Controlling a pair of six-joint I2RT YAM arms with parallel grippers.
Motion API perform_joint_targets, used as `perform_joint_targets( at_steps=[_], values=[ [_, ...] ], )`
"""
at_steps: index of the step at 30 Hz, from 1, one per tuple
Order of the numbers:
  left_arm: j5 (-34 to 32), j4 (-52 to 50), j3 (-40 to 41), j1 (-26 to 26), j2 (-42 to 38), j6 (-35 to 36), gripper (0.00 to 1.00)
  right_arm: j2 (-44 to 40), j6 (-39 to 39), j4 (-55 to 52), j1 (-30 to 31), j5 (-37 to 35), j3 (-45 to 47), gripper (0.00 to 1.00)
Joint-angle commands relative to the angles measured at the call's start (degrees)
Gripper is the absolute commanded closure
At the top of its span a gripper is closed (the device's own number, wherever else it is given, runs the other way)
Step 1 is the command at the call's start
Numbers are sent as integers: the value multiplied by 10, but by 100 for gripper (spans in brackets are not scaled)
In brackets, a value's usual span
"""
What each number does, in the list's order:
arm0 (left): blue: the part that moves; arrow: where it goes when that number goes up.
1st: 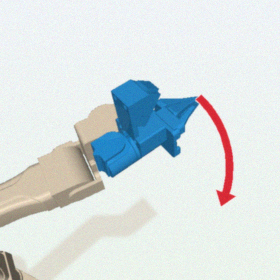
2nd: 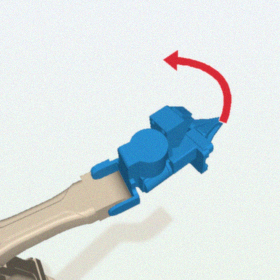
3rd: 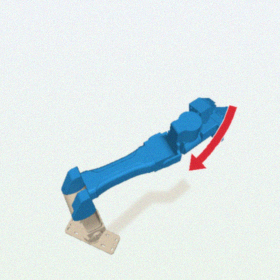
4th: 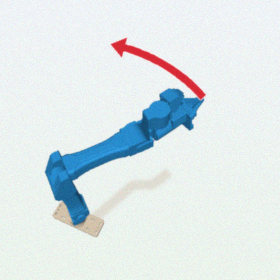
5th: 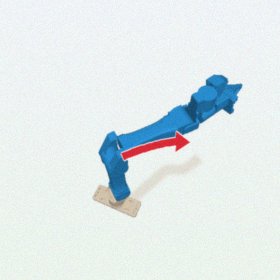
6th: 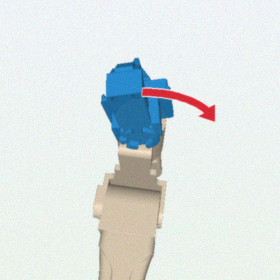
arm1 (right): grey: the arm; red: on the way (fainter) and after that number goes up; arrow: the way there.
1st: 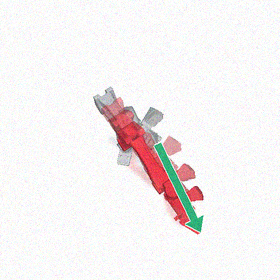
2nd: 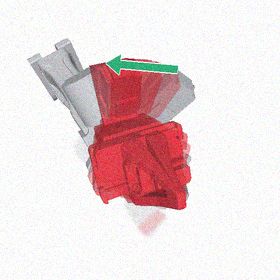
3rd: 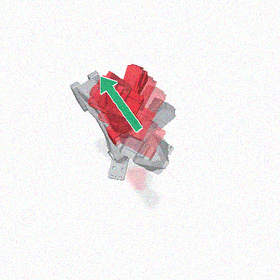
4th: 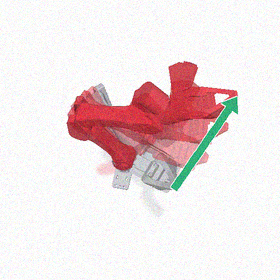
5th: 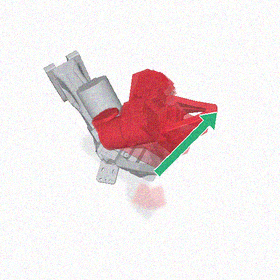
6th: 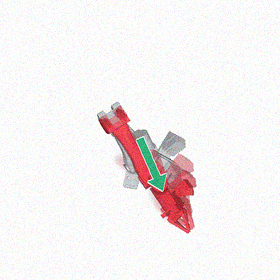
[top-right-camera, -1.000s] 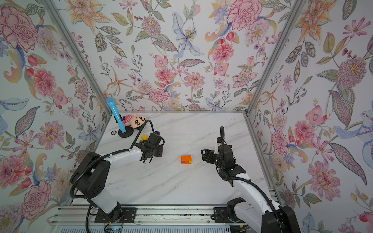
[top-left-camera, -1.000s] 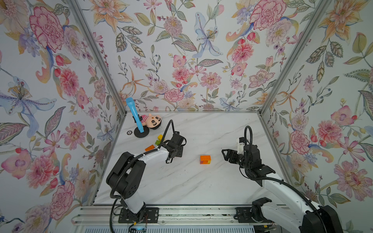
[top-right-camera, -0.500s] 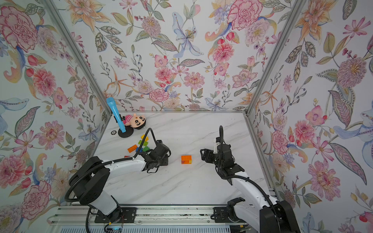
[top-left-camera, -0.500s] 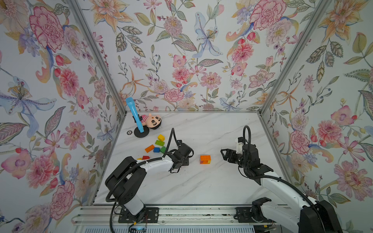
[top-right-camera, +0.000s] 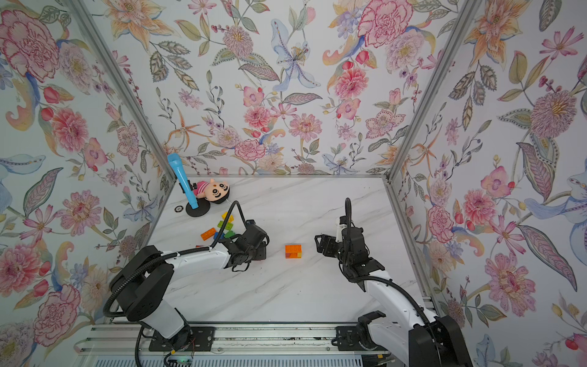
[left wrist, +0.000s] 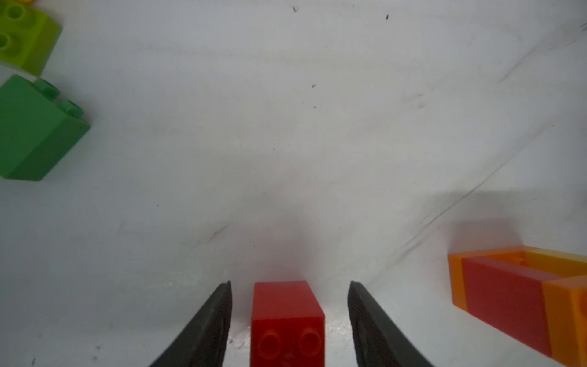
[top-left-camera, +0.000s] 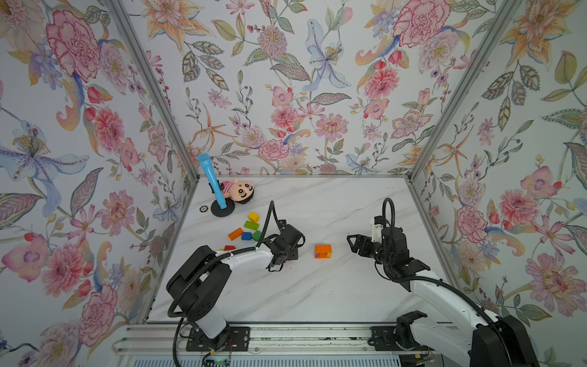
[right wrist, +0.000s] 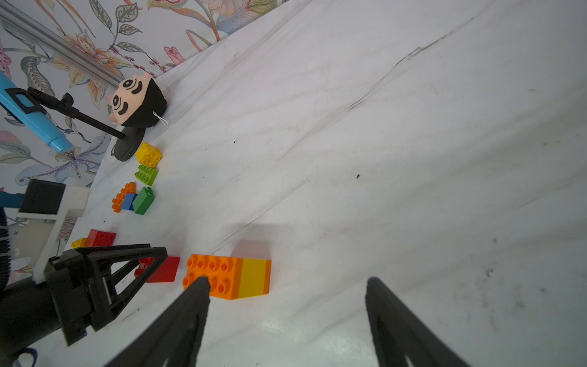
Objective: Assemble the letter p with lego
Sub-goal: Place the lego brick at the center of the board, then pick up the lego brick from the center of the board.
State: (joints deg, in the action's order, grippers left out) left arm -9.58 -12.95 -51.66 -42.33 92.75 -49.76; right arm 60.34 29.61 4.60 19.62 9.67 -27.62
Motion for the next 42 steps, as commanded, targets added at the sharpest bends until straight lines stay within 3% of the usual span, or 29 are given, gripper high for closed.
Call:
perform_joint_targets(
  at_steps=[1, 7, 11, 16, 21, 26, 33, 42],
  values=[
    [-31, -36, -34, 44, -56, 51, 34, 7, 3, 8, -3, 8, -3, 21],
    [-62, -82, -71, 145, -58, 132, 35, 1, 5, 10, -3, 11, -2, 21],
    [-136, -132, -54, 195, -81, 166, 29, -13, 0, -1, -4, 9, 4, 20],
    [-107, -112, 13, 276, -123, 198, 28, -15, 3, 12, -5, 6, 20, 20],
    [-62, -43, -6, 281, -93, 217, 22, 7, 4, 30, -5, 20, 18, 20],
    [-20, 6, -87, 280, 17, 226, 23, -1, 7, 23, -5, 24, 18, 20],
    [-23, -23, -223, 278, 162, 223, 23, -44, 7, 2, -7, 10, 39, 19],
    [-58, -82, -311, 272, 262, 177, 37, -41, 11, 2, -9, 14, 38, 19]
  ],
)
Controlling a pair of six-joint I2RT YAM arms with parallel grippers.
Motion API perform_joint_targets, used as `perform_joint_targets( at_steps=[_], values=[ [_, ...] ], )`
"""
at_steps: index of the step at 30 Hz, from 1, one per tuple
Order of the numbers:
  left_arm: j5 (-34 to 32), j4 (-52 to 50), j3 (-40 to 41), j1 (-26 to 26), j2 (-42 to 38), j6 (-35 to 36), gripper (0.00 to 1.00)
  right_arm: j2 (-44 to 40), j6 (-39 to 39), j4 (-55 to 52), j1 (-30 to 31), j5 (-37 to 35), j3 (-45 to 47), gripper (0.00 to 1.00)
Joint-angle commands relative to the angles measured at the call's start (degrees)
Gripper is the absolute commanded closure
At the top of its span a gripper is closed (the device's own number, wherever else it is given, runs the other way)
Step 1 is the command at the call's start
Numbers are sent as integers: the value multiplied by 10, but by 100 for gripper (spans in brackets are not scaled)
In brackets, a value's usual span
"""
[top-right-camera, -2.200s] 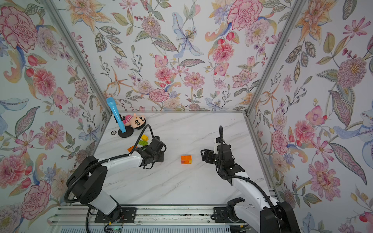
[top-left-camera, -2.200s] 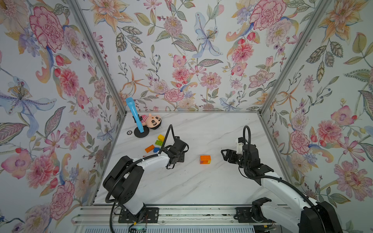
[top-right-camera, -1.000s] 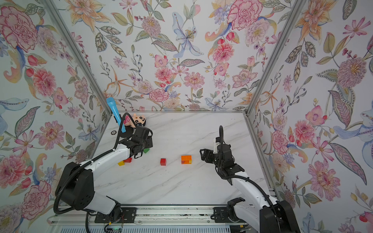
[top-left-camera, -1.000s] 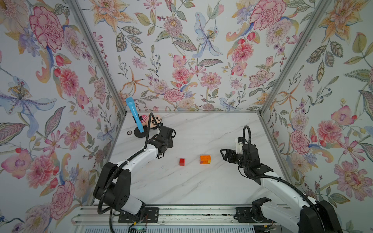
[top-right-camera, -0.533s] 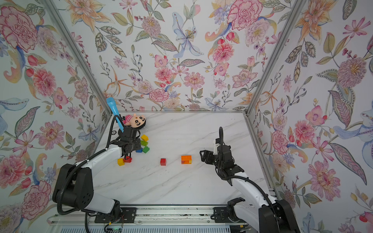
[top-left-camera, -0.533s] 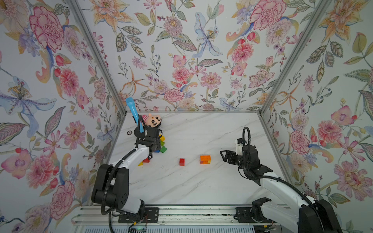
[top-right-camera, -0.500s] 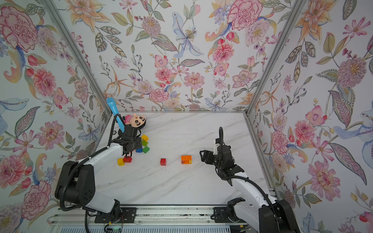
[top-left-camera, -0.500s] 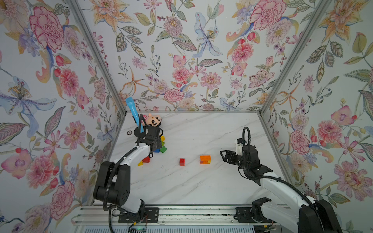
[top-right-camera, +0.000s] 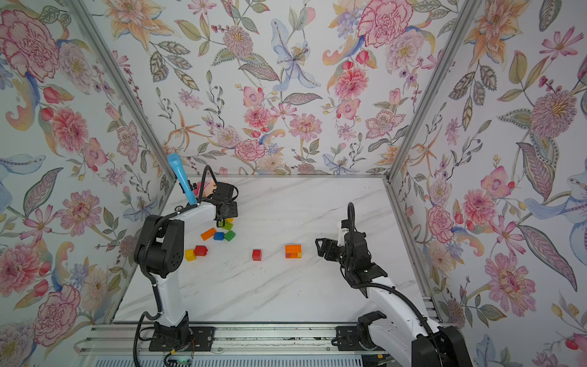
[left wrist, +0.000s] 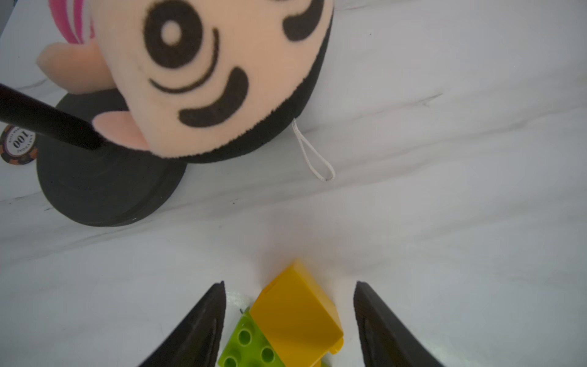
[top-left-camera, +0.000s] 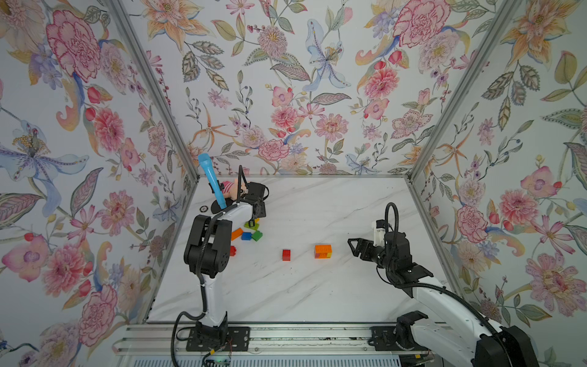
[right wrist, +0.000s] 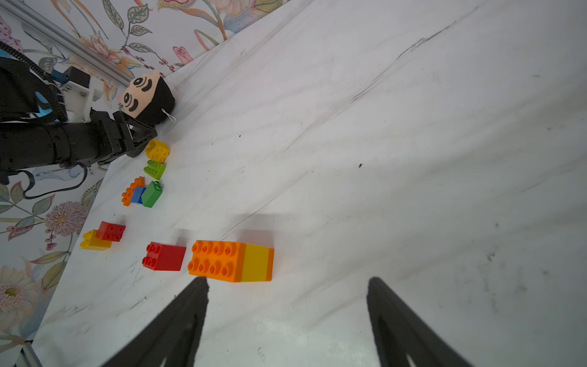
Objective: Assemble the letter p with lego
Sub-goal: Pick up the lego brick from the center of the board.
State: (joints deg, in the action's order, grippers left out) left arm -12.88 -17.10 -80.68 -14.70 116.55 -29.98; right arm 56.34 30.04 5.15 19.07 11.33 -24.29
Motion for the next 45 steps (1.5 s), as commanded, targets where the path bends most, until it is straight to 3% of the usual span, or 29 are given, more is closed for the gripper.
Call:
perform_joint_targets(
  at_steps=[1, 9, 14, 20, 28, 31, 36, 41, 45],
  values=[
    [-25, -40, -20, -5, 26, -25, 38, -2, 6, -5, -3, -3, 5, 19],
    [-10, -17, 9, -10, 28, -42, 35, 9, 14, 7, -2, 3, 8, 19],
    [-6, -14, 8, -13, 34, -42, 42, 9, 13, 5, -2, 4, 6, 19],
    [-10, -18, 8, -29, 25, -34, 43, 6, 11, 0, -3, 0, 5, 19],
    [-19, -5, 45, -37, 3, -50, 30, 10, 10, 0, -2, 0, 4, 19],
    [-22, -11, 41, -37, 11, -54, 40, 12, 10, 0, -3, 1, 3, 19],
    [-32, -6, 48, -36, 10, -61, 40, 9, 9, -4, -3, 0, 2, 19],
    [-47, 0, 59, -30, -4, -65, 49, 9, 7, -3, -3, 0, 2, 19],
    [-51, 6, 69, -26, -15, -71, 50, 13, 7, -1, -3, 1, 1, 19]
  ],
)
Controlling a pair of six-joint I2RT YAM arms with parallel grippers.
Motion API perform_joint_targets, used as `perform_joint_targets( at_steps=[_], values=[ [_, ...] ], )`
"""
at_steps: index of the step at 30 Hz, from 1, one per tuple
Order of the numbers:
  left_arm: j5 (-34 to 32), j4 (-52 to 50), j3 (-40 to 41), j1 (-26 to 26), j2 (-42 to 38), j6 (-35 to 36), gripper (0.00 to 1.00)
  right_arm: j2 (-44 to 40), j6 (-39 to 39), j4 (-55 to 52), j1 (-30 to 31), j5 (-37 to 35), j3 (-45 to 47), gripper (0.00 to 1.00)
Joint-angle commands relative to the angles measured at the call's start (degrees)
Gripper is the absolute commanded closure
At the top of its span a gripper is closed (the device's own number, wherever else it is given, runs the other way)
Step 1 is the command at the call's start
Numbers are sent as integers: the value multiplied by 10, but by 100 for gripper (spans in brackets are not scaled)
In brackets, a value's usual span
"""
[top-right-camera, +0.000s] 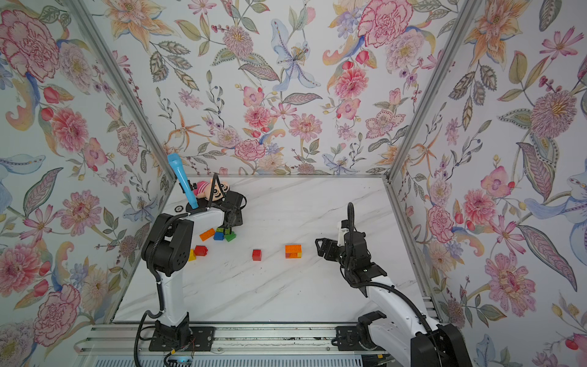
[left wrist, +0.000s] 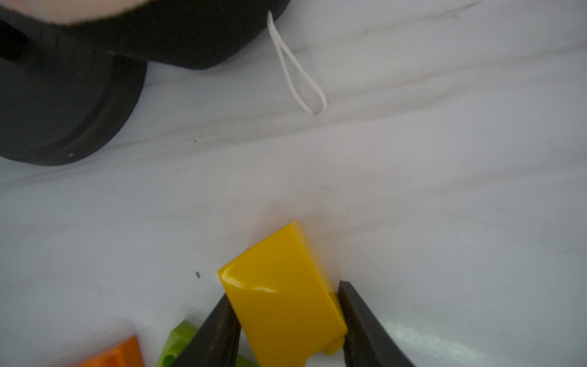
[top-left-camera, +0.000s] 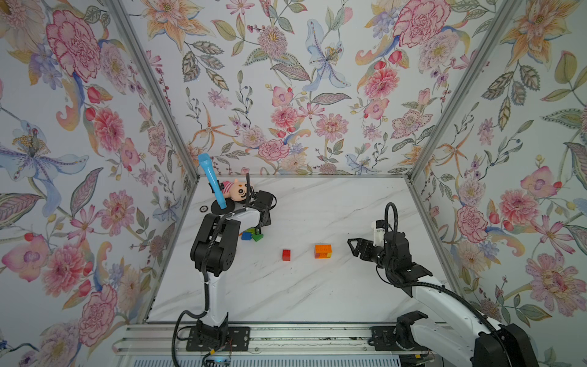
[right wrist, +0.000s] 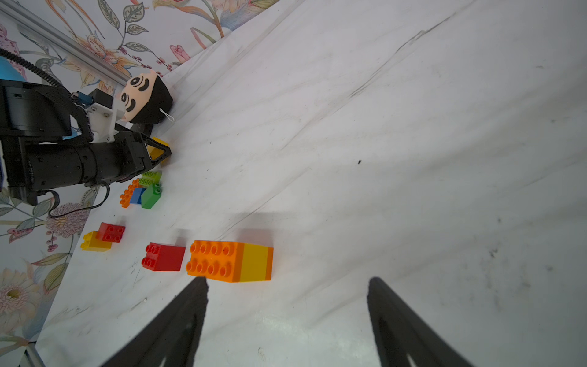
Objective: Assemble the letter p with lego
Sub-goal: Pick up the lego brick from the center of the board.
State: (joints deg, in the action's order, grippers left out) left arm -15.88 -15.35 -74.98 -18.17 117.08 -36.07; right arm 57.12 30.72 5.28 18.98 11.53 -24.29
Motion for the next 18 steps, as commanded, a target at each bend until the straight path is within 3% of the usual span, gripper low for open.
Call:
perform_joint_targets(
  at_steps=[1, 9, 18],
  values=[
    [-22, -10, 15, 9, -21, -10, 51, 7, 1, -1, -2, 0, 0, 19],
    [-10, 9, 6, 20, -3, 0, 53, 10, 0, -1, -2, 2, -2, 19],
    [12, 35, 31, 20, -28, 23, 76, 1, -12, -11, -2, 0, -3, 19]
  ],
)
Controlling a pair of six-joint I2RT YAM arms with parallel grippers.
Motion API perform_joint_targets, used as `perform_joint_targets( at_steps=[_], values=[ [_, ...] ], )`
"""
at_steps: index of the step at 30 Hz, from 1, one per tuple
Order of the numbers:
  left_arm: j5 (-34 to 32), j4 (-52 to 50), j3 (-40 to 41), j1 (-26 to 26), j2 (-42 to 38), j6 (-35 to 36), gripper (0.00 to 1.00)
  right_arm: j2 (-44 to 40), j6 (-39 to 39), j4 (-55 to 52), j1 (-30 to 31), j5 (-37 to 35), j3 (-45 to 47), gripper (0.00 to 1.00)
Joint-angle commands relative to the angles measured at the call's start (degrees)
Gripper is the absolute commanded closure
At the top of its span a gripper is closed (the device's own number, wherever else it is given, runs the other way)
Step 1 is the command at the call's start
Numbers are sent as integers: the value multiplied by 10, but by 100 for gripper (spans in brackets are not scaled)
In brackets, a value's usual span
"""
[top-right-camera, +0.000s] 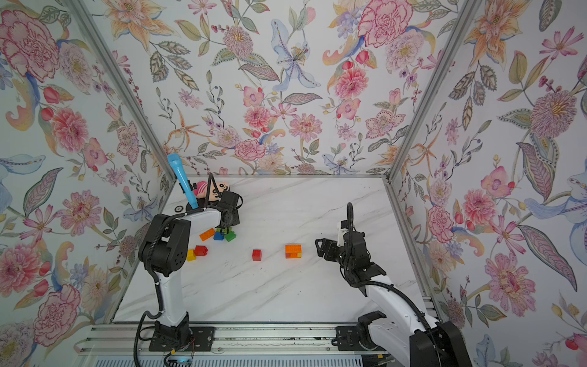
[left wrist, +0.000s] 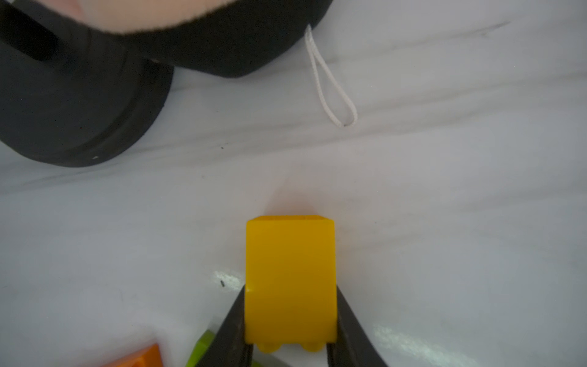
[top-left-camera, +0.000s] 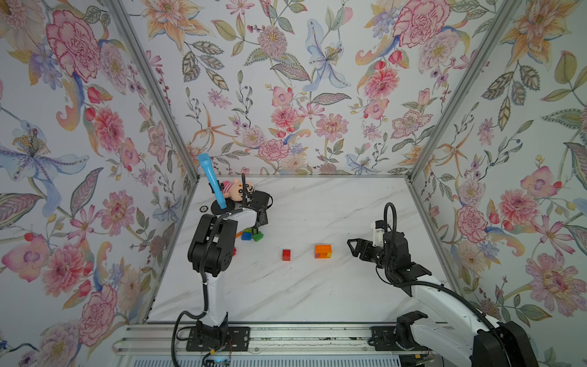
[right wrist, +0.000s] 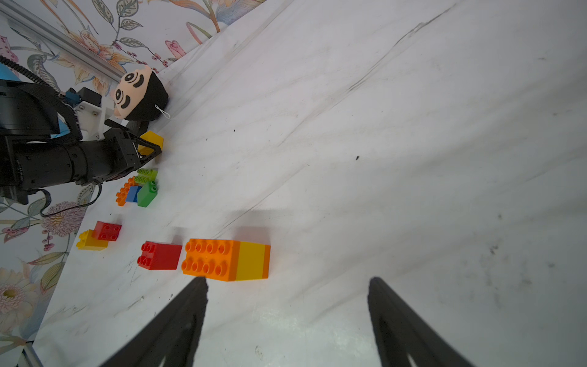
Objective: Assemble the letter p with lego
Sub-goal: Pick up the lego brick from the center of the board, then place the lego brick at the center of the board.
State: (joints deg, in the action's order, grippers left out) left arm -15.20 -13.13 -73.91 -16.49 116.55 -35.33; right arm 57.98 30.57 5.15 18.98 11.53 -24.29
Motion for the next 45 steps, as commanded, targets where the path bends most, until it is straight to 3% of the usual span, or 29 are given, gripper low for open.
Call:
perform_joint_targets(
  at_steps=[1, 8, 16, 24, 27, 32, 36, 42, 45],
  values=[
    [7, 17, 32, 3, -39, 24, 78, -10, -16, -9, -3, -1, -3, 19],
    [24, 27, 105, -32, -200, 151, 83, -17, -68, 14, -1, 20, -13, 19],
    [78, -11, 132, -150, -343, 245, 85, -16, -175, 115, 48, 51, -7, 19],
    [137, 11, 177, -281, -372, 310, 85, -7, -248, 170, 109, 116, -26, 18],
    [154, 1, 180, -300, -366, 312, 85, -14, -252, 176, 120, 124, -26, 18],
    [116, -119, 114, -320, -341, 287, 85, -55, -248, 177, 126, 86, 0, 18],
    [124, -201, 89, -330, -342, 275, 86, -63, -260, 194, 126, 75, 31, 18],
    [183, -218, 108, -369, -388, 304, 85, -45, -265, 289, 139, 178, 55, 18],
    [183, -246, 106, -379, -397, 328, 85, -44, -300, 291, 162, 199, 51, 18]
  ],
)
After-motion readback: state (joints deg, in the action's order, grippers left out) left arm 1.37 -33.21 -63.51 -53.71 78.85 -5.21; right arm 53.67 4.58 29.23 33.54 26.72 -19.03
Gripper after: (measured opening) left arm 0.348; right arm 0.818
